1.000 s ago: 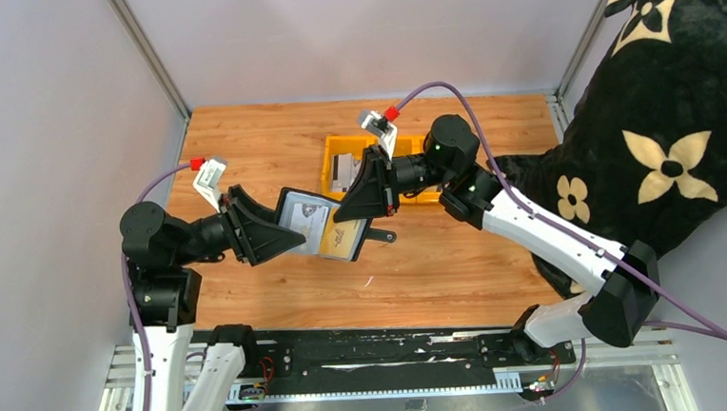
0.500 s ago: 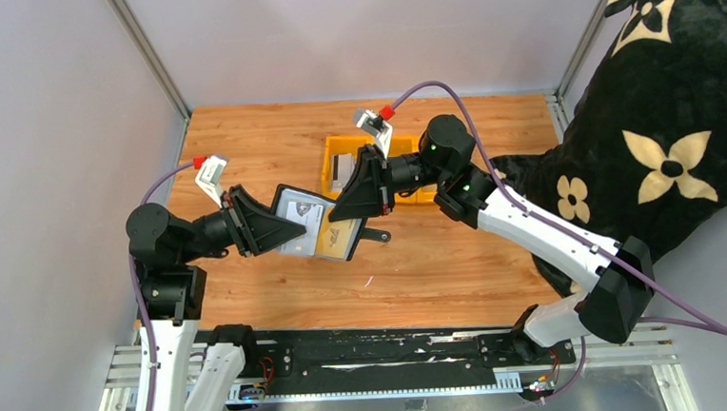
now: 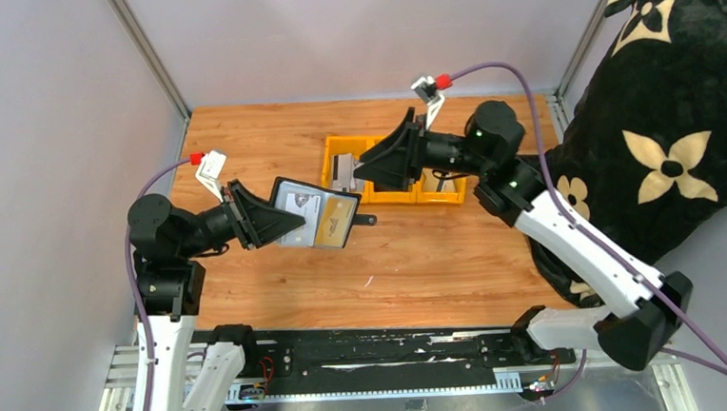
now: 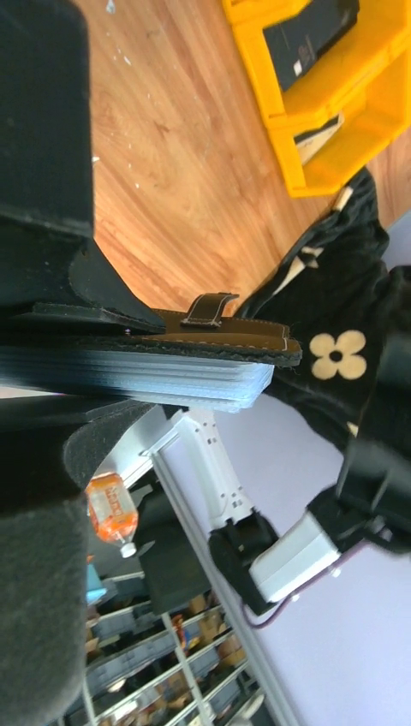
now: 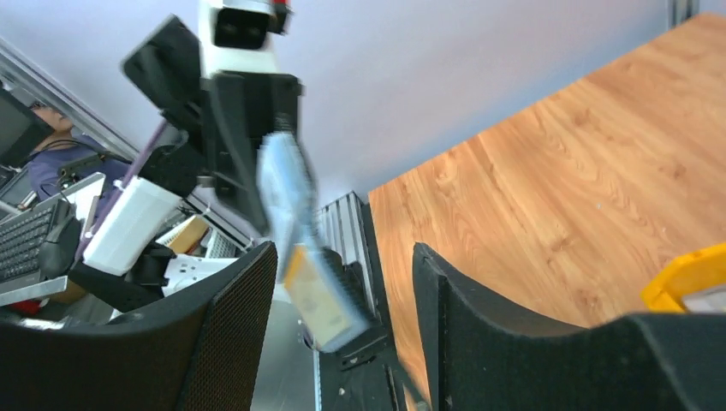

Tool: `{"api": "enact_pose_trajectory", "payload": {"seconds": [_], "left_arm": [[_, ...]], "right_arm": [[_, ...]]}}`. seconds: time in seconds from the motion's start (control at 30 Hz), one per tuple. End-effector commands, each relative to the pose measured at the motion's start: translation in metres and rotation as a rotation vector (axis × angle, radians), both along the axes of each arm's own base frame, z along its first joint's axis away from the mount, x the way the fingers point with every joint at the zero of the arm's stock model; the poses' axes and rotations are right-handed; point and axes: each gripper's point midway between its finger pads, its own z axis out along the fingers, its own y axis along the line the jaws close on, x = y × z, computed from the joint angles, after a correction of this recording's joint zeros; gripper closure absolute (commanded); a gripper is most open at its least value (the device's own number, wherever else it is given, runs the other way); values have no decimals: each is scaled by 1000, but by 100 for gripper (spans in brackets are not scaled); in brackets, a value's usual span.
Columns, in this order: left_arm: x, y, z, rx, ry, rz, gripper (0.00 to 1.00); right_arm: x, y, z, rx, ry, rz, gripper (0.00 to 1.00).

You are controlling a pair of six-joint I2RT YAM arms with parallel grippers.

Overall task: Take the credit cards out of the card holder
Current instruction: Remove the credit card from the card holder.

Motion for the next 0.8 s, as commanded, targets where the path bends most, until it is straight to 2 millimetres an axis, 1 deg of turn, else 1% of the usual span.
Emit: {"api": "enact_pose_trajectory", "payload": {"seconds": [0.0, 0.03, 0.1, 0.2, 0.33, 0.43, 0.63, 0.77], "left_arm": [[16, 7, 6, 31, -53, 109, 95], [18, 7, 6, 34, -55, 117, 95], [21, 9, 5, 41, -58, 131, 95], [26, 10, 3, 54, -51, 150, 95], [24, 10, 6, 53, -58, 145, 96], [20, 9, 10, 49, -77, 135, 96], [15, 7, 15, 29, -87, 110, 96], [12, 6, 17, 14, -77, 93, 96]], "right_arm": [[-10, -15, 31, 84, -29, -68, 38], [-17, -10, 33, 102, -10, -24, 39], [-32, 3, 29, 115, 25, 61, 39], [-53, 26, 18, 99, 49, 158, 38], [-67, 49, -1, 73, 96, 232, 38], [-67, 57, -13, 67, 135, 248, 39], [-63, 65, -34, 48, 180, 250, 39], [-61, 68, -38, 52, 195, 252, 39]]}}
